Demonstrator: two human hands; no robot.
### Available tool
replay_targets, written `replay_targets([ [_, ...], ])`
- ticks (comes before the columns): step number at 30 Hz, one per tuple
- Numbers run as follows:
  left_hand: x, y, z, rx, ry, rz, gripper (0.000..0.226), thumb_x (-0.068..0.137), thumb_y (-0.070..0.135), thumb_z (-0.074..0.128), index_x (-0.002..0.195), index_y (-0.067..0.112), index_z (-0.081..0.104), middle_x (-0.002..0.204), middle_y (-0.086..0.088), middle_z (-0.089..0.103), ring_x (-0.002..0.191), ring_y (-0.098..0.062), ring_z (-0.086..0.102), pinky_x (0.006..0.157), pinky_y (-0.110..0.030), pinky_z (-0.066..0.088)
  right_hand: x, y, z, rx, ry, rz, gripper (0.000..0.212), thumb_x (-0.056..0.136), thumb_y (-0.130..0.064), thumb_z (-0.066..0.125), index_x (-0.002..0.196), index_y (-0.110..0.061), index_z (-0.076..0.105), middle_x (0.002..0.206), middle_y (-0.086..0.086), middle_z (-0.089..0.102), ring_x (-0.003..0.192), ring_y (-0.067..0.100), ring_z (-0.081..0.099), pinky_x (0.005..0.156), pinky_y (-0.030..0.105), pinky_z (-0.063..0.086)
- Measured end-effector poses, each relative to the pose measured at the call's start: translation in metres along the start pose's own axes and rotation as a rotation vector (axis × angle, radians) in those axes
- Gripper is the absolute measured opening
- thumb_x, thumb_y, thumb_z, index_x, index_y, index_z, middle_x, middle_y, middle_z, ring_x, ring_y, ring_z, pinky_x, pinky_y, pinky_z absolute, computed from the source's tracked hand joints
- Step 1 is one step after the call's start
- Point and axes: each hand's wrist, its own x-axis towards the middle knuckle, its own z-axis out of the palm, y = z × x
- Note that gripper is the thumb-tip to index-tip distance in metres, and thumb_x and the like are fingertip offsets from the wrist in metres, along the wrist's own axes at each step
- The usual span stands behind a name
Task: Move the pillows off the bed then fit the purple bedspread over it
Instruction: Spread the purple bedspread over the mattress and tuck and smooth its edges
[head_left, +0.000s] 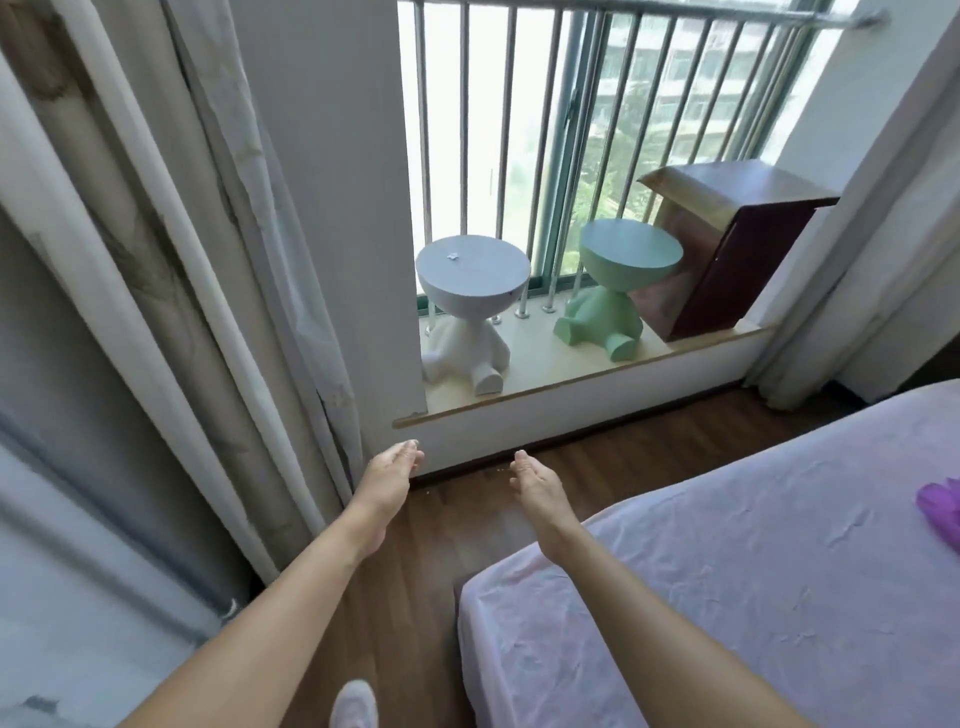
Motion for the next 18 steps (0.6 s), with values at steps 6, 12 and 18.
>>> replay_targets([
  [6,0.101,0.027,-0.016,0.002,-0.106,-0.001,0.031,0.101,0.033,0.033,0.120,0.017,0.053,0.122,-0.001,0.056,0.113,-0.018,0.052,0.106,-0.036,0.038,0.080,-0.023,0.022,0.003,0.115,0.004,0.048,0.101,-0.032,0.037,0.140,-0.004,0.039,0.142,0.008,0.045,0.131,0.019,0.043,0.112,0.037,0.031],
  [12,0.206,0.079,-0.043,0.003,-0.233,0.025,0.034,0.101,0.030,0.035,0.123,0.010,0.053,0.120,-0.006,0.058,0.111,-0.023,0.055,0.105,-0.041,0.039,0.160,-0.076,0.062,-0.018,0.263,-0.016,0.048,0.101,-0.036,0.035,0.136,-0.004,0.046,0.137,0.007,0.051,0.128,0.018,0.046,0.111,0.036,0.034],
  [18,0.280,0.121,-0.041,0.037,-0.370,0.082,0.037,0.102,0.027,0.034,0.128,0.006,0.050,0.121,-0.007,0.057,0.109,-0.022,0.053,0.096,-0.033,0.039,0.211,-0.108,0.077,-0.021,0.358,-0.008,0.048,0.100,-0.036,0.035,0.138,-0.007,0.043,0.139,0.005,0.049,0.128,0.018,0.045,0.111,0.037,0.033],
])
